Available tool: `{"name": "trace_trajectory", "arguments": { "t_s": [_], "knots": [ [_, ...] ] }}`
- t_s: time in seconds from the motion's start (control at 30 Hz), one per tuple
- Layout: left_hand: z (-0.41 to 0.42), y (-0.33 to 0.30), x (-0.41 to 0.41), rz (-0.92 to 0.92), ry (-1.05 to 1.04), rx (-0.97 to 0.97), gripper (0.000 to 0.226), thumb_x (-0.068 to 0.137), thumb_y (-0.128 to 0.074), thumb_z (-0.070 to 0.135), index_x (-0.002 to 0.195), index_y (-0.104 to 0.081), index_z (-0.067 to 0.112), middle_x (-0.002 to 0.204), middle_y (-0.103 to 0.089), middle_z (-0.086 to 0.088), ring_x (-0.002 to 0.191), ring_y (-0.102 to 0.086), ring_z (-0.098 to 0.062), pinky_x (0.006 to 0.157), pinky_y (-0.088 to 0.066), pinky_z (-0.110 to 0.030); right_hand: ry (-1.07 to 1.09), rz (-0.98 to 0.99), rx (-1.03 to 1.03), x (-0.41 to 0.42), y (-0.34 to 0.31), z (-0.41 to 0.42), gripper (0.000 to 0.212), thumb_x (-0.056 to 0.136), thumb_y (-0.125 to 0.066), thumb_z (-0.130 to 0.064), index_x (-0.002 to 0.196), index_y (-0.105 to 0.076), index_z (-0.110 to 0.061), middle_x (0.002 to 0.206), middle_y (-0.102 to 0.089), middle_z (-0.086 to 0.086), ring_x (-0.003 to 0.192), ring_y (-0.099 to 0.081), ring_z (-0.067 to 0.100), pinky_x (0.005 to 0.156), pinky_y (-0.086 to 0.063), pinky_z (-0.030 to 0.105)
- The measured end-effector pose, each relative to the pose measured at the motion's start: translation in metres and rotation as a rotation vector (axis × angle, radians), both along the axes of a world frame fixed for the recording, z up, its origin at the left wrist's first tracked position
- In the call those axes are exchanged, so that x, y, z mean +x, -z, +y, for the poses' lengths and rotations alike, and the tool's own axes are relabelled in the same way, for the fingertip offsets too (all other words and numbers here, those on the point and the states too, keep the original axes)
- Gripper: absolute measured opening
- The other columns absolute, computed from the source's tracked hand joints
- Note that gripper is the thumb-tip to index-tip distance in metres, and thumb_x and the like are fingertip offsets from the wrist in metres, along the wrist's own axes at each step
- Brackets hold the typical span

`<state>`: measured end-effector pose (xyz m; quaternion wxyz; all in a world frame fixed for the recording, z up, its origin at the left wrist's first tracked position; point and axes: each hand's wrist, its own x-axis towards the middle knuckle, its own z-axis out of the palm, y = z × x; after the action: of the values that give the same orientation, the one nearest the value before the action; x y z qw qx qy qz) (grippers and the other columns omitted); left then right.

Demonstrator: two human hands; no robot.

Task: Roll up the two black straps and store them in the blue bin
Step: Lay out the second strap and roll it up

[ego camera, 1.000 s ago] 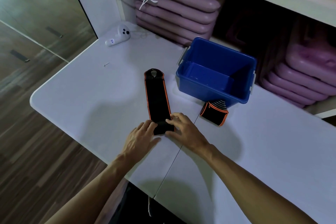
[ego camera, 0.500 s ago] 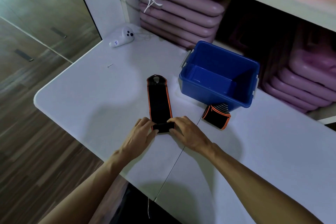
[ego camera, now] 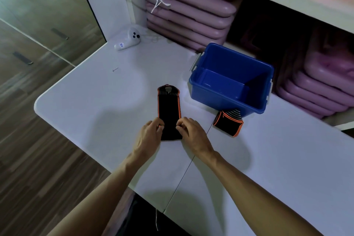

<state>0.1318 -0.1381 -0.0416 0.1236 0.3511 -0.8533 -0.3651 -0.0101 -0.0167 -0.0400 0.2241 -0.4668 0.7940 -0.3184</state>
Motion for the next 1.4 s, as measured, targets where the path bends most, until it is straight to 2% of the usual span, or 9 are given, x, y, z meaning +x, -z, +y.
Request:
{"name": "trace_trajectory", "arguments": {
  "t_s": [0.23,0.4,0.6,0.7,0.83,1.0,1.1,1.27,1.4],
  "knots": [
    [0.011,0.001,0.01,-0.008,0.08,-0.199,0.017,0.094,-0.046,0.015,0.092,-0.06,0.007,0.084,-0.059,-0.008,0.066,-0.058,-0.031,0.059,-0.047,-0.037,-0.229,0.304,0.096,-0.001,0.004,0.018,0.054,0.092,-0.059,-0.05,0.133,-0.056,-0.016,0.144,-0.041,0.008,0.114,-0.05,0.025,0.083,-0.055,0.038],
    [0.015,0.012,0.031,-0.062,0.246,-0.233,0.049,0.094,-0.047,0.041,0.122,-0.057,0.002,0.116,-0.06,-0.011,0.101,-0.059,-0.028,0.087,-0.052,-0.036,-0.296,0.466,0.104,0.002,0.008,0.023,0.06,0.084,-0.074,-0.035,0.134,-0.053,-0.009,0.134,-0.05,0.012,0.102,-0.055,0.031,0.07,-0.057,0.044],
    [-0.007,0.009,0.036,-0.094,0.379,-0.193,0.066,0.09,-0.039,0.056,0.131,-0.052,0.006,0.115,-0.057,-0.009,0.103,-0.058,-0.026,0.087,-0.049,-0.033,-0.36,0.37,0.108,-0.004,0.005,0.02,0.062,0.092,-0.049,-0.045,0.141,-0.047,-0.006,0.121,-0.06,0.007,0.101,-0.052,0.027,0.078,-0.052,0.041],
    [-0.016,0.003,0.032,-0.09,0.385,-0.103,0.064,0.09,-0.04,0.054,0.135,-0.049,0.009,0.112,-0.06,-0.007,0.099,-0.059,-0.024,0.084,-0.044,-0.026,-0.321,0.169,0.117,-0.007,-0.009,0.02,0.053,0.096,-0.053,-0.041,0.142,-0.043,-0.016,0.125,-0.059,0.003,0.109,-0.049,0.021,0.089,-0.047,0.036],
    [-0.024,-0.001,0.023,-0.032,0.265,0.087,0.042,0.09,-0.051,0.041,0.123,-0.056,0.015,0.1,-0.07,-0.004,0.088,-0.067,-0.019,0.079,-0.054,-0.037,-0.21,0.045,0.139,-0.006,-0.017,0.013,0.035,0.1,-0.049,-0.042,0.126,-0.053,-0.019,0.11,-0.06,0.003,0.105,-0.048,0.017,0.086,-0.049,0.038],
    [-0.026,-0.006,0.004,-0.119,0.061,0.186,0.03,0.092,-0.058,0.033,0.114,-0.058,0.014,0.082,-0.074,-0.006,0.078,-0.068,-0.019,0.061,-0.044,-0.015,-0.094,0.028,0.163,-0.008,-0.009,-0.003,0.036,0.102,-0.046,-0.037,0.125,-0.06,-0.014,0.118,-0.055,0.004,0.112,-0.044,0.02,0.094,-0.044,0.032],
    [-0.029,-0.012,-0.002,-0.126,-0.052,0.247,0.027,0.089,-0.062,0.035,0.107,-0.053,0.017,0.066,-0.071,-0.004,0.063,-0.066,-0.019,0.056,-0.046,-0.023,-0.069,0.028,0.161,-0.008,-0.01,-0.014,0.036,0.102,-0.046,-0.037,0.126,-0.057,-0.013,0.12,-0.056,0.005,0.112,-0.047,0.021,0.091,-0.045,0.031],
    [-0.027,-0.011,-0.007,-0.026,-0.158,0.274,0.018,0.086,-0.067,0.031,0.09,-0.055,0.018,0.078,-0.067,-0.009,0.058,-0.066,-0.027,0.06,-0.054,-0.039,0.004,0.021,0.022,-0.002,-0.01,-0.021,0.016,0.101,-0.052,-0.029,0.113,-0.051,-0.019,0.103,-0.063,0.004,0.095,-0.058,0.018,0.079,-0.054,0.034],
    [-0.022,-0.006,-0.011,0.007,-0.3,0.308,0.015,0.079,-0.072,0.032,0.084,-0.062,0.022,0.092,-0.064,-0.007,0.075,-0.066,-0.023,0.064,-0.051,-0.033,0.0,-0.06,0.01,-0.002,-0.008,-0.015,0.015,0.101,-0.052,-0.028,0.112,-0.053,-0.019,0.106,-0.062,0.001,0.098,-0.058,0.014,0.084,-0.053,0.037]
  ]
}}
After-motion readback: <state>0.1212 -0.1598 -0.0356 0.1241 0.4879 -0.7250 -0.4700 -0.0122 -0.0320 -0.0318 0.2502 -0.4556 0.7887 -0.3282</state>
